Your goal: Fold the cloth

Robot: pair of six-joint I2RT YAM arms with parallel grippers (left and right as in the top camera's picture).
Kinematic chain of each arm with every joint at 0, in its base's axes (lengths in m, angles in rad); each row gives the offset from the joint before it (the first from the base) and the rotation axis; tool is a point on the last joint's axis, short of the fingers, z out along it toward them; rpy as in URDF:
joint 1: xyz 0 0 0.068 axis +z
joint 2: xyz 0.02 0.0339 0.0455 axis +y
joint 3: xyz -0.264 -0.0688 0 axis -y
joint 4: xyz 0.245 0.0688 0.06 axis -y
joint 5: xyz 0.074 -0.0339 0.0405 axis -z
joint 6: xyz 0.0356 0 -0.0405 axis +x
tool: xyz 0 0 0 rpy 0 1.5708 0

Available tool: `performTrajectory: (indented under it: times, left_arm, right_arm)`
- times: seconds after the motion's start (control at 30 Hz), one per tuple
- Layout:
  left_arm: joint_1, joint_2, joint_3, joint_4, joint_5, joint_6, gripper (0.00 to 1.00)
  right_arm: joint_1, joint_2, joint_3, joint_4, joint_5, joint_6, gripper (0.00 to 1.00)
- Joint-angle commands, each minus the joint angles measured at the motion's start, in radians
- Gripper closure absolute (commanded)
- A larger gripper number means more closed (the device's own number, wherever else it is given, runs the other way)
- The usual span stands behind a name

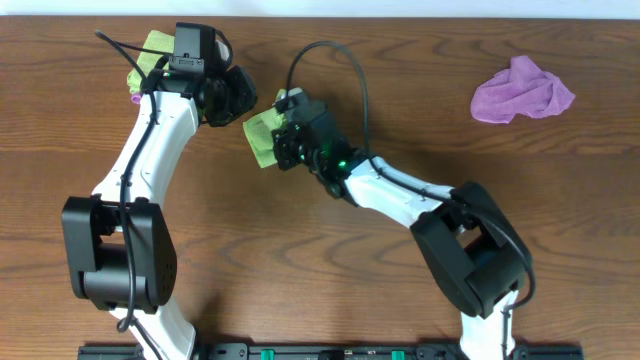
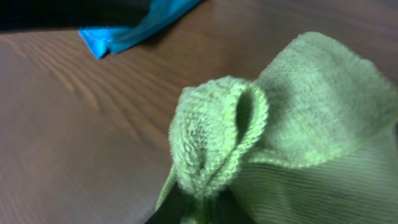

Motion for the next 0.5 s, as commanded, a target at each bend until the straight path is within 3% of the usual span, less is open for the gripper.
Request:
performTrajectory:
  times: [0.0, 0.13, 0.27, 0.47]
  left_arm:
    - [0.016, -0.031, 0.018, -0.012, -0.001, 0.012, 0.94]
    - [0.04, -0.054, 0.018, -0.016, 0.0, 0.012, 0.94]
    - [0.068, -0.076, 0.018, -0.023, 0.0, 0.012, 0.94]
    - [0.109, -0.09, 0.018, -0.067, 0.022, 0.012, 0.81]
  right_arm:
    - [0.032, 0.015, 0.025, 0.001, 0.003, -0.05, 0.72]
    - [0.059, 0.014, 0.042, 0.01, -0.004, -0.057, 0.56]
    - [0.067, 0.012, 0.078, 0.01, -0.042, -0.057, 0.53]
    - [0.055, -0.049, 0.111, -0.055, 0.008, -0.057, 0.46]
